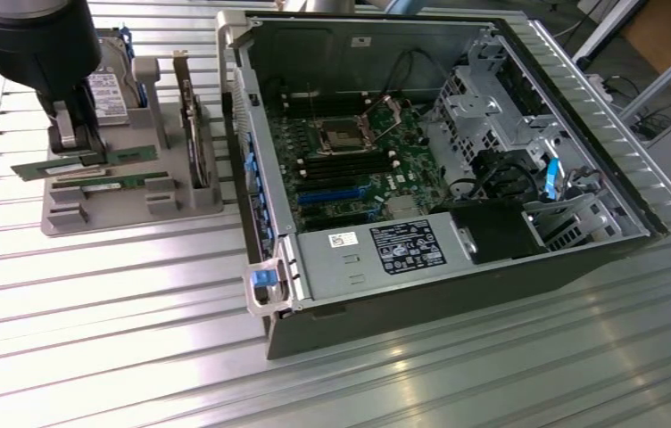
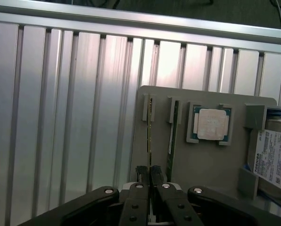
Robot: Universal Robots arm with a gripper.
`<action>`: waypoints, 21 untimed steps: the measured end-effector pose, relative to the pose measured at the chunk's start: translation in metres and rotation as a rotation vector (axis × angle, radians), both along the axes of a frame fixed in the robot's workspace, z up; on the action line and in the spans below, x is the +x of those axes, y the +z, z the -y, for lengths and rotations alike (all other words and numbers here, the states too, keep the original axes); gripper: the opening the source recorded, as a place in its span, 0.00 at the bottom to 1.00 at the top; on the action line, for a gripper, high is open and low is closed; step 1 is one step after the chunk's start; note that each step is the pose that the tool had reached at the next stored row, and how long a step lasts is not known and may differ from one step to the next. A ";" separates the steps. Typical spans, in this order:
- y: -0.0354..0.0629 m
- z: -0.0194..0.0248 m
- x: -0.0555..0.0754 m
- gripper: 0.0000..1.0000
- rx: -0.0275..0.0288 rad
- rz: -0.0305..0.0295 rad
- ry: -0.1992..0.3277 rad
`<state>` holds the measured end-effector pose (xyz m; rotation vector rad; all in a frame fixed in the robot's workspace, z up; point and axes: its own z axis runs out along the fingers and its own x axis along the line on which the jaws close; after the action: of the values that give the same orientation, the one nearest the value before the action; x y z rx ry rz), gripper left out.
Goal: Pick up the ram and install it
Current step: 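Pick up the ram and move it above insertion slot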
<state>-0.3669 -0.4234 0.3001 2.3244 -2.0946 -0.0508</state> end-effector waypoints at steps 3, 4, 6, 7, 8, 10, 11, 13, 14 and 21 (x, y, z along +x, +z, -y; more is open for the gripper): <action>0.0044 0.0000 0.000 0.13 0.0000 0.0000 0.000; 0.0058 0.0000 0.000 0.13 0.0000 0.0000 0.000; 0.0077 0.0000 0.000 0.13 0.0000 0.0000 0.000; 0.0094 0.0000 0.000 0.13 0.0000 0.0000 0.000; 0.0112 0.0000 0.000 0.13 0.0000 0.0001 0.000; 0.0130 0.0000 0.000 0.13 0.0001 0.0001 0.000; 0.0142 0.0000 0.000 0.13 0.0000 0.0001 0.000; 0.0161 0.0000 0.000 0.13 0.0001 0.0001 0.000; 0.0175 0.0000 0.000 0.13 0.0001 0.0001 0.000; 0.0246 0.0000 0.000 0.13 0.0000 0.0000 0.000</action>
<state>-0.3669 -0.4234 0.3247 2.3245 -2.0945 -0.0508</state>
